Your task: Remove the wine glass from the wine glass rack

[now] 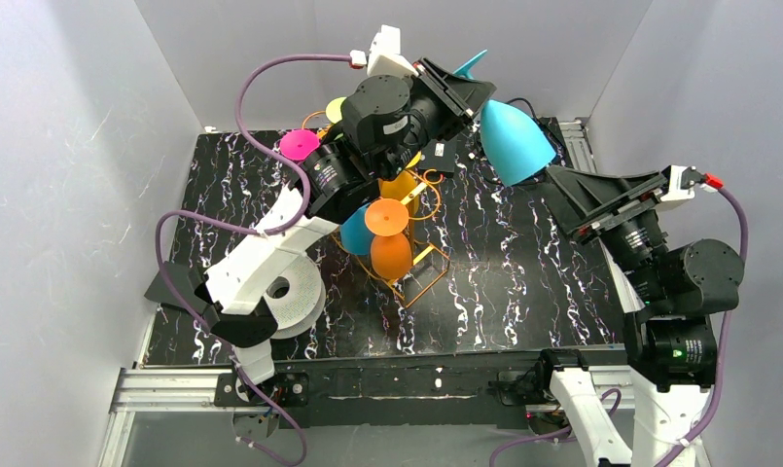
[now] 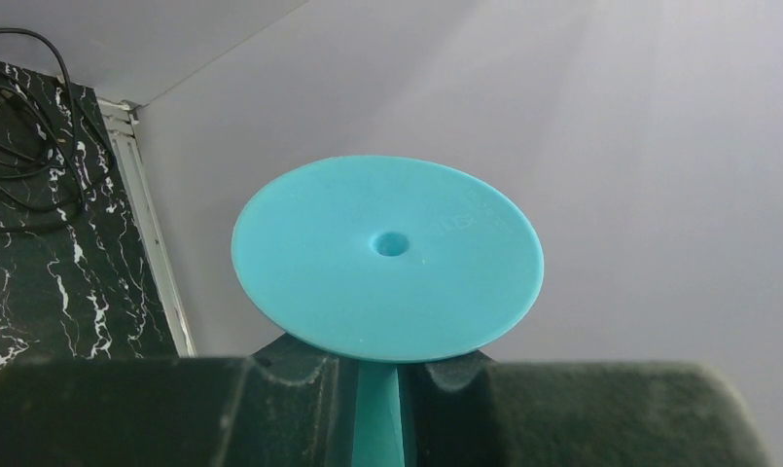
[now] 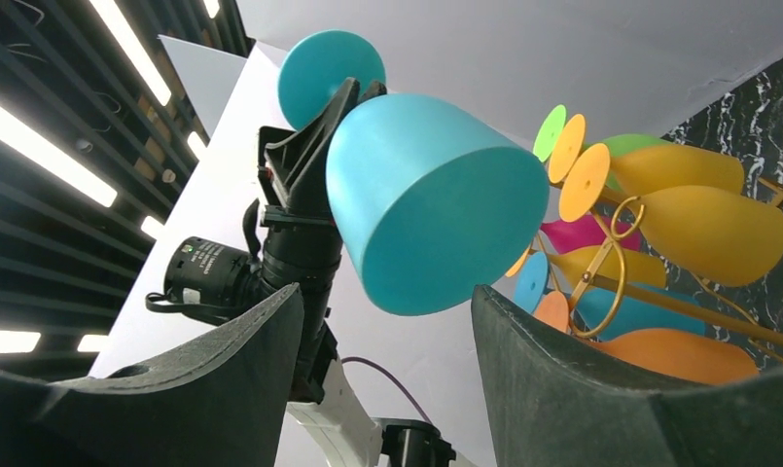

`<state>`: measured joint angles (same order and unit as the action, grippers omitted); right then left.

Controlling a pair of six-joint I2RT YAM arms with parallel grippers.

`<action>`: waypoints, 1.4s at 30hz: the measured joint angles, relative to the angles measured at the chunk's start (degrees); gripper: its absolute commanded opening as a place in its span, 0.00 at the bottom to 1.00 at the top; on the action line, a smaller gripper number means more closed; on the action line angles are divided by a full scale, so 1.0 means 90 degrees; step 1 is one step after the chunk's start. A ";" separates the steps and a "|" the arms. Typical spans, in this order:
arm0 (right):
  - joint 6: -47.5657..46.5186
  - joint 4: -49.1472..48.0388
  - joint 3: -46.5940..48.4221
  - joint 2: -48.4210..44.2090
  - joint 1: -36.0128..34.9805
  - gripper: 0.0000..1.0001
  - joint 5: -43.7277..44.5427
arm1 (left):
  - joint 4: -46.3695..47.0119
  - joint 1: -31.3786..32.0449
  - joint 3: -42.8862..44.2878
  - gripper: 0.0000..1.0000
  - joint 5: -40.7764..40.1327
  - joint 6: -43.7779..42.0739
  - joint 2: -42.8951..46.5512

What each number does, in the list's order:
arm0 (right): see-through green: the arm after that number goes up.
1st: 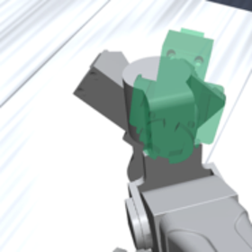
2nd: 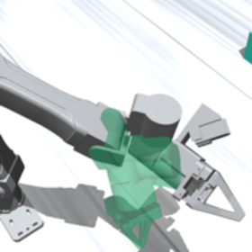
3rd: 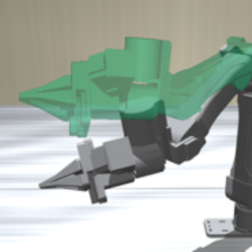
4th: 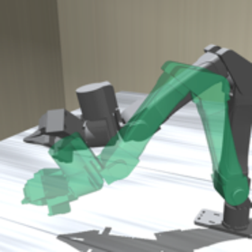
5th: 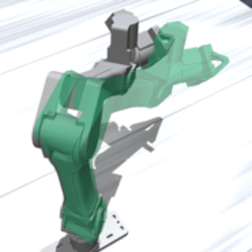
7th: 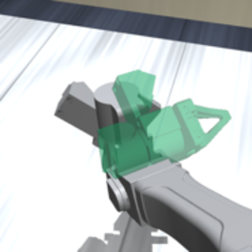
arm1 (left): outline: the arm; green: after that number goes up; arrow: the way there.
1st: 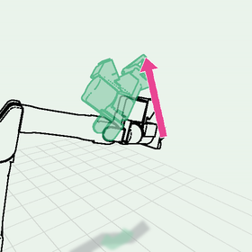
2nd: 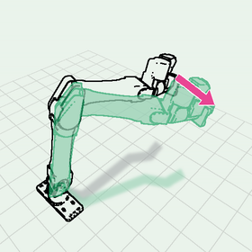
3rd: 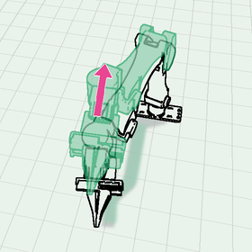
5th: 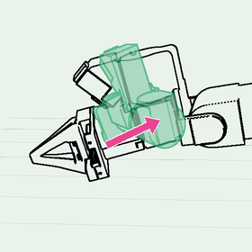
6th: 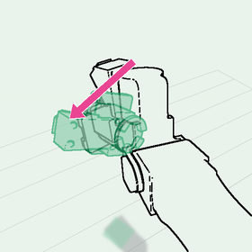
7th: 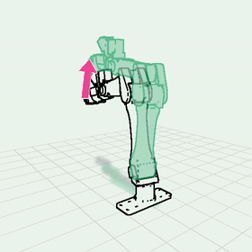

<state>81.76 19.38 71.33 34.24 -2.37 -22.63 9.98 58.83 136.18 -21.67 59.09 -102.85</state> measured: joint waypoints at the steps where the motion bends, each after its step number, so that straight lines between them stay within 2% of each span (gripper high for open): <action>1: 0.0027 -0.0058 0.0000 0.0012 0.0000 0.70 0.0000 | -0.0005 -0.0024 0.0002 0.00 0.0002 0.0019 0.0000; 14: 0.0243 -0.0770 0.0002 0.0600 0.0000 0.61 -0.0257 | 0.0141 -0.0112 -0.0478 0.00 -0.0022 0.0253 0.0102; 22: 0.0345 -0.1078 0.0027 0.0945 0.0000 0.56 -0.0410 | 0.0299 -0.0112 -0.0476 0.00 -0.0058 0.0372 0.0102; 42: 0.0593 -0.1571 0.0027 0.0950 0.0000 0.51 -0.0250 | 0.0549 -0.0112 -0.0046 0.00 -0.0287 0.0614 -0.0265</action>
<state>87.09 5.23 71.57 42.78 -2.37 -24.88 14.92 57.82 135.76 -24.25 64.62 -105.23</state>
